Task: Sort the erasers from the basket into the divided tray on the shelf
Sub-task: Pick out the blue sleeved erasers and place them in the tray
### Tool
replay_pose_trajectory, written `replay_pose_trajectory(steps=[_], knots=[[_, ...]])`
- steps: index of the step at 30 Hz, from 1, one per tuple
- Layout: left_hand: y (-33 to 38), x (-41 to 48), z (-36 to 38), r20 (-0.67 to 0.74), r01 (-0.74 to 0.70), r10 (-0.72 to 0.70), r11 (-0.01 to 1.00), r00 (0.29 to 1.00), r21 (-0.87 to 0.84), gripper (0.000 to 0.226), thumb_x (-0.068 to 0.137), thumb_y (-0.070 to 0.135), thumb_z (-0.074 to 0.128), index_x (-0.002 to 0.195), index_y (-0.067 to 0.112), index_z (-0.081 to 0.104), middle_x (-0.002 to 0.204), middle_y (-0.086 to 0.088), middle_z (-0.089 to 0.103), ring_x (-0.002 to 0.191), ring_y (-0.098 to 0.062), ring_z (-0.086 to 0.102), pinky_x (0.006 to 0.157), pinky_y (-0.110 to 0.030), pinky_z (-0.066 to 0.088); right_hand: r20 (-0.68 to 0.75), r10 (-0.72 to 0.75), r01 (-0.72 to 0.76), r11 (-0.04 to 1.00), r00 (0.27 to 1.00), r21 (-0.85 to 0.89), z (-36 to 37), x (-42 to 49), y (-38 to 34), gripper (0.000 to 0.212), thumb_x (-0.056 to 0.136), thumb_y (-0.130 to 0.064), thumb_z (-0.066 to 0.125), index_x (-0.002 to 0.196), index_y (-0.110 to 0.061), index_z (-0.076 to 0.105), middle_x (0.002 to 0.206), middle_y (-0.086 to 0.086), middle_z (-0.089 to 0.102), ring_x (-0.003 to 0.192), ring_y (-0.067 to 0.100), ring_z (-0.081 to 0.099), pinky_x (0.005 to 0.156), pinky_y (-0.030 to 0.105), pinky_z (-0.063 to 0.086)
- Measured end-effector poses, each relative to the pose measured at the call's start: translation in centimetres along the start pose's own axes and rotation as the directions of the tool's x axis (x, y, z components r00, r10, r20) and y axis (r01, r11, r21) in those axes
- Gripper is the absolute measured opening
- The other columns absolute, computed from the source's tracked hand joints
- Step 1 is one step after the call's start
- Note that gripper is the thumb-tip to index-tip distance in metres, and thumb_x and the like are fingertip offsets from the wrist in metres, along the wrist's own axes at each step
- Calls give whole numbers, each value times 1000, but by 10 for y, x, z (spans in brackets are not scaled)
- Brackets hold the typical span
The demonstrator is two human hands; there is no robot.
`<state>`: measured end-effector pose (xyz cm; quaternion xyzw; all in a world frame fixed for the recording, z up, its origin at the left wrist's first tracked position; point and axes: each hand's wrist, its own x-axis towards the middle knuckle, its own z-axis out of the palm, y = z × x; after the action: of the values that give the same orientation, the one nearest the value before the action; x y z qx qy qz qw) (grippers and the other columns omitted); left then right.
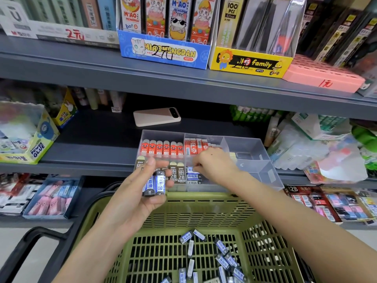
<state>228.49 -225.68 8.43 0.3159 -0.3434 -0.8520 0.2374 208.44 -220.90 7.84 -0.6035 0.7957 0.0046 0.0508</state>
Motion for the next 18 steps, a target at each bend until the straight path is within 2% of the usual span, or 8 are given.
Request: replay_pose_trajectory(steps=[3, 6, 9, 11, 12, 13, 16, 18], knots=[[-1, 0, 0, 1, -4, 4, 1000, 1000, 1, 40, 68, 43, 68, 91, 11, 75, 83, -8, 71, 68, -14, 65, 36, -17, 38, -19, -84, 82, 992, 996, -99, 0, -3, 3, 15, 91, -18, 50, 91, -15, 65, 88, 6, 67, 86, 27, 61, 69, 30, 43], [-1, 1, 0, -11, -8, 8, 1000, 1000, 2, 40, 68, 42, 67, 91, 11, 75, 84, -9, 71, 69, -15, 66, 36, -17, 38, -36, -67, 67, 998, 997, 0, 2, -4, 4, 13, 91, -17, 50, 87, -15, 62, 86, 4, 67, 85, 25, 60, 71, 30, 44], [-1, 1, -1, -11, -13, 12, 1000, 1000, -13, 39, 70, 40, 67, 91, 9, 75, 85, -10, 70, 69, -17, 65, 36, -17, 38, -11, -54, 54, 998, 999, 42, 2, -4, 8, 20, 91, -20, 51, 90, -13, 69, 89, 4, 70, 86, 23, 61, 78, 34, 49], [-1, 1, -1, -17, -13, 12, 1000, 1000, -7, 38, 70, 40, 67, 91, 9, 75, 85, -10, 70, 69, -17, 65, 36, -17, 38, 30, -77, 76, 995, 997, 58, 4, -5, 11, 21, 88, -17, 52, 74, -9, 65, 72, 5, 65, 71, 23, 56, 72, 34, 49], [-1, 1, -1, -19, -12, 12, 1000, 1000, -6, 37, 72, 40, 66, 91, 9, 75, 85, -10, 70, 69, -17, 65, 36, -17, 38, 55, -86, 82, 995, 995, 62, 5, -6, 12, 24, 88, -14, 52, 65, -9, 58, 63, 4, 56, 63, 22, 48, 67, 33, 48], [0, 1, -1, -18, -12, 12, 1000, 1000, -6, 37, 73, 40, 65, 91, 9, 75, 86, -10, 70, 70, -16, 66, 36, -17, 38, 79, -89, 84, 994, 993, 63, 5, -6, 13, 25, 88, -13, 51, 63, -8, 55, 60, 4, 51, 61, 22, 43, 66, 34, 46], [0, 1, 0, -19, -15, 15, 1000, 1000, -2, 37, 73, 42, 65, 90, 11, 76, 85, -9, 71, 71, -15, 68, 37, -17, 39, 124, -79, 69, 995, 989, 78, 5, -7, 16, 23, 93, -19, 48, 85, -11, 69, 81, 3, 67, 79, 21, 57, 73, 36, 50], [0, 1, 1, -15, -12, 12, 1000, 1000, -11, 36, 73, 43, 64, 88, 13, 76, 85, -9, 72, 76, -17, 70, 37, -17, 40, 95, -52, 43, 995, 994, 92, 1, -11, 15, 25, 95, -24, 47, 96, -15, 71, 96, 0, 71, 91, 18, 60, 77, 34, 51]])
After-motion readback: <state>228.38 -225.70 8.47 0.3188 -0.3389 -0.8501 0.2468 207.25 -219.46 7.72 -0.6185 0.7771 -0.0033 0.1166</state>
